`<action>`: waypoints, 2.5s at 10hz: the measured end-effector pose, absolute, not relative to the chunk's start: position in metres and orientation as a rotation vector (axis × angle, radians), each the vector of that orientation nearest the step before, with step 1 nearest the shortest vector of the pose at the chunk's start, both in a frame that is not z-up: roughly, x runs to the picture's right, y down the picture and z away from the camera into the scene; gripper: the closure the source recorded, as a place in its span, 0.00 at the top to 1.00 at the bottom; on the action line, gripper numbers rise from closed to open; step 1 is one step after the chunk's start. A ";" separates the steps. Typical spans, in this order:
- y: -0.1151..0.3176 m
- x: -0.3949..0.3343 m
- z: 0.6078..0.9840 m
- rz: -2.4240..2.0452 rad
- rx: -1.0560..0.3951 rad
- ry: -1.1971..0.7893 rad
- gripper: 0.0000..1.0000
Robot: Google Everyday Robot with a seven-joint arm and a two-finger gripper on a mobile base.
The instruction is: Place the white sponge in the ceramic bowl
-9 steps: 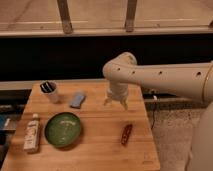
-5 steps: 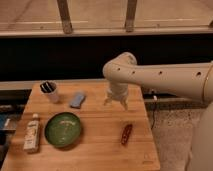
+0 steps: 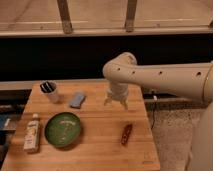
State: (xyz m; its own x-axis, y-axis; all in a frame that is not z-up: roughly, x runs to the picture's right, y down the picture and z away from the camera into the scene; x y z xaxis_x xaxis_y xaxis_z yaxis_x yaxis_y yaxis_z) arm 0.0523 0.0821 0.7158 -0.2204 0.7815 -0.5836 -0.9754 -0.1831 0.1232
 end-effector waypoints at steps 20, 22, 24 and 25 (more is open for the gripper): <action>0.006 -0.088 0.765 1.551 -0.547 0.371 0.65; 0.005 -0.085 0.766 1.555 -0.545 0.370 0.65; 0.006 -0.090 0.765 1.549 -0.550 0.367 0.65; 0.007 -0.088 0.765 1.547 -0.545 0.370 0.65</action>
